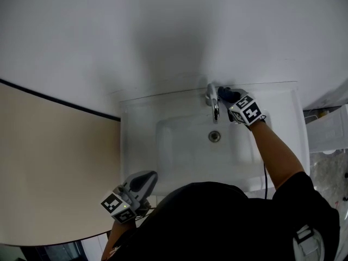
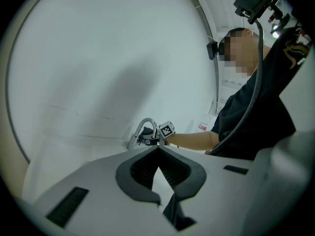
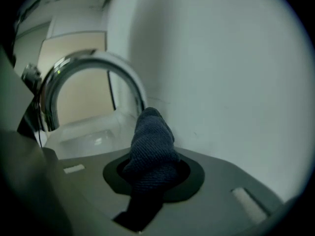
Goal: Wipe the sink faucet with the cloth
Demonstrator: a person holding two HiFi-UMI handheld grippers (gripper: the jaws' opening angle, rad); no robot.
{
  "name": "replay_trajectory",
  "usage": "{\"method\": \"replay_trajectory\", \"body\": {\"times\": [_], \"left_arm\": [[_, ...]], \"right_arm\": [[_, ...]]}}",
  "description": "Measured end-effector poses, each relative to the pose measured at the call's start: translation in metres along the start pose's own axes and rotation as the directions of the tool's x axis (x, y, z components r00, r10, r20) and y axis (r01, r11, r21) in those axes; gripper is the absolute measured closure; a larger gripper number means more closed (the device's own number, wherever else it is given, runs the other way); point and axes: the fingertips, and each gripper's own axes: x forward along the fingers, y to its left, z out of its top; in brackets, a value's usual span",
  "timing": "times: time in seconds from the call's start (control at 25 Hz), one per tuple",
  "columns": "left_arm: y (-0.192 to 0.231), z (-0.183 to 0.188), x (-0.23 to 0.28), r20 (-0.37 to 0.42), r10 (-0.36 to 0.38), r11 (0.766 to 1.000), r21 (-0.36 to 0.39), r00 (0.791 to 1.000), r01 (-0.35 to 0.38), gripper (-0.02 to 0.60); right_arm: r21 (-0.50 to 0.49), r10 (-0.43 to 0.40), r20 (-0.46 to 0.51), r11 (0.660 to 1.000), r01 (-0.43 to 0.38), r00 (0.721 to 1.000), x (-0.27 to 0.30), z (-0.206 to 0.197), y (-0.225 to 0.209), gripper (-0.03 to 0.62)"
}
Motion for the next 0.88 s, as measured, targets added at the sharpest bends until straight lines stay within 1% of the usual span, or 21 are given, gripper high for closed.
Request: {"method": "replay_trajectory", "body": {"times": [0.04, 0.08, 0.12, 0.16, 0.2, 0.24, 0.28, 0.32, 0.36, 0.4, 0.44, 0.48, 0.52, 0.6, 0.68, 0.76, 0.88], "left_arm": [[-0.001, 0.0, 0.002, -0.003, -0.002, 1.0, 0.003, 1.0, 0.002, 0.581], [-0.002, 0.001, 0.003, -0.004, -0.002, 1.0, 0.006, 1.0, 0.002, 0.581], [-0.004, 0.001, 0.003, -0.003, -0.001, 1.0, 0.008, 1.0, 0.001, 0.581], [-0.005, 0.002, 0.002, 0.0, 0.002, 1.0, 0.009, 1.0, -0.002, 0.581], [-0.006, 0.002, 0.0, 0.003, 0.006, 1.0, 0.01, 1.0, -0.006, 0.581], [-0.005, 0.001, -0.004, 0.003, 0.013, 1.0, 0.01, 1.0, -0.013, 0.581], [-0.003, -0.001, -0.008, -0.001, 0.022, 1.0, 0.008, 1.0, -0.022, 0.581], [-0.001, -0.003, -0.011, -0.004, 0.03, 1.0, 0.002, 1.0, -0.03, 0.581], [0.002, -0.005, -0.013, -0.007, 0.037, 0.999, -0.005, 0.999, -0.037, 0.581], [0.003, -0.006, -0.013, -0.008, 0.041, 0.999, -0.012, 0.999, -0.041, 0.581], [0.003, -0.006, -0.012, -0.006, 0.04, 0.999, -0.019, 0.999, -0.04, 0.581], [0.001, -0.005, -0.01, 0.001, 0.034, 0.999, -0.026, 0.999, -0.034, 0.581], [-0.001, -0.005, -0.007, 0.007, 0.024, 0.999, -0.031, 1.0, -0.024, 0.581], [-0.007, -0.006, 0.0, 0.009, 0.006, 1.0, -0.031, 1.0, -0.005, 0.581], [-0.01, -0.008, 0.003, -0.003, -0.004, 1.0, -0.021, 1.0, 0.004, 0.581], [-0.01, -0.009, 0.003, -0.021, 0.002, 1.0, -0.009, 1.0, -0.002, 0.581], [-0.008, -0.009, 0.0, -0.024, 0.009, 1.0, -0.011, 1.0, -0.009, 0.581]], "right_arm": [[-0.125, 0.028, -0.054, 0.992, -0.035, 0.998, 0.013, 0.005, 0.012, 0.525], [-0.223, 0.047, -0.107, 0.972, -0.07, 0.993, 0.025, 0.005, 0.021, 0.523], [-0.267, 0.063, -0.144, 0.959, -0.1, 0.988, 0.032, 0.004, 0.023, 0.521], [-0.241, 0.088, -0.158, 0.962, -0.125, 0.983, 0.035, 0.001, 0.02, 0.516], [-0.156, 0.114, -0.156, 0.978, -0.138, 0.981, 0.034, -0.004, 0.011, 0.514], [-0.04, 0.127, -0.142, 0.99, -0.134, 0.982, 0.032, -0.01, -0.002, 0.516], [0.085, 0.129, -0.123, 0.989, -0.119, 0.984, 0.029, -0.016, -0.016, 0.516], [0.207, 0.129, -0.102, 0.973, -0.106, 0.986, 0.028, -0.021, -0.029, 0.515], [0.309, 0.131, -0.082, 0.946, -0.1, 0.988, 0.028, -0.024, -0.039, 0.514], [0.378, 0.131, -0.069, 0.921, -0.095, 0.989, 0.03, -0.024, -0.044, 0.514], [0.404, 0.124, -0.067, 0.911, -0.086, 0.99, 0.032, -0.022, -0.046, 0.514], [0.389, 0.109, -0.076, 0.918, -0.071, 0.991, 0.035, -0.02, -0.045, 0.516], [0.346, 0.092, -0.092, 0.937, -0.054, 0.992, 0.036, -0.018, -0.042, 0.521], [0.229, 0.075, -0.13, 0.972, -0.043, 0.989, 0.035, -0.018, -0.028, 0.526], [0.114, 0.067, -0.171, 0.992, -0.048, 0.983, 0.029, -0.021, -0.012, 0.526], [0.006, 0.052, -0.216, 0.999, -0.052, 0.975, 0.025, -0.024, 0.001, 0.526], [-0.14, 0.034, -0.286, 0.987, -0.076, 0.957, 0.027, -0.027, 0.007, 0.526]]}}
